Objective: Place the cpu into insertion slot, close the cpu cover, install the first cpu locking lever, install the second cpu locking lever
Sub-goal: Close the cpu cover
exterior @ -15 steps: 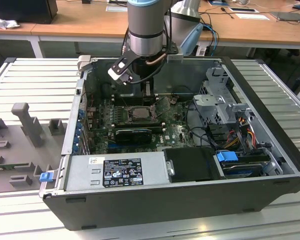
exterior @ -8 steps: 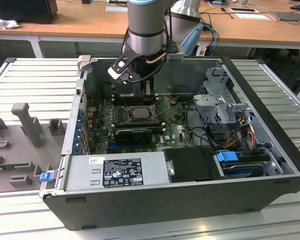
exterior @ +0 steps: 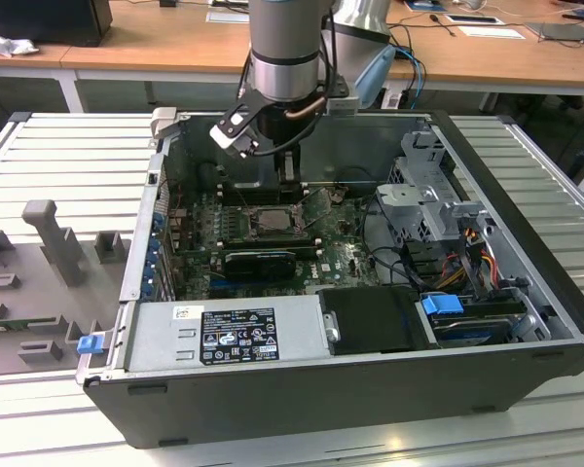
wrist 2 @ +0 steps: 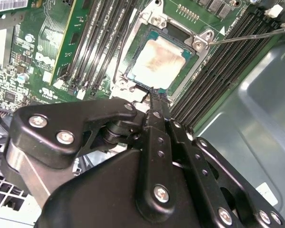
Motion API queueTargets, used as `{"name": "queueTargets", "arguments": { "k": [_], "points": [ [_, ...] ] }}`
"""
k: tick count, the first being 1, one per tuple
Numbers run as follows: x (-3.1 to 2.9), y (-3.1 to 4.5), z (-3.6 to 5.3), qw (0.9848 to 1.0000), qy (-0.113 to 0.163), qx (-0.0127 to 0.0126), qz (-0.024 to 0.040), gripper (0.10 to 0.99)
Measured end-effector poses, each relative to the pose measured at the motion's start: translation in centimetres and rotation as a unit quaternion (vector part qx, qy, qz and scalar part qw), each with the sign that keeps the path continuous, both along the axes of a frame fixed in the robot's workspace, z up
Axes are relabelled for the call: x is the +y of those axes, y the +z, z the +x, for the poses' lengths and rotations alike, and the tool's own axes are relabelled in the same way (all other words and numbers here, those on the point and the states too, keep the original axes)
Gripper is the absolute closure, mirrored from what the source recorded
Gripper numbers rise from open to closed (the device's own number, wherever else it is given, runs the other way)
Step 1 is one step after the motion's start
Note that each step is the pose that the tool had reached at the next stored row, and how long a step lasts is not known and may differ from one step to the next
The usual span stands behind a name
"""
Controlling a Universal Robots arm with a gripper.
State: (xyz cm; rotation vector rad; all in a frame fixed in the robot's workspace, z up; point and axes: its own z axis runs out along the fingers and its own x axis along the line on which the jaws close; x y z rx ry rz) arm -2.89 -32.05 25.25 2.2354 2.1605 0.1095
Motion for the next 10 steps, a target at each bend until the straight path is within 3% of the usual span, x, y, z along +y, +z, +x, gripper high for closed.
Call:
{"name": "queueTargets", "arguments": {
  "k": [10],
  "points": [
    [0.01,0.65,0.40,1.0000,0.000,0.0000,0.0000,0.980]
  ]
}}
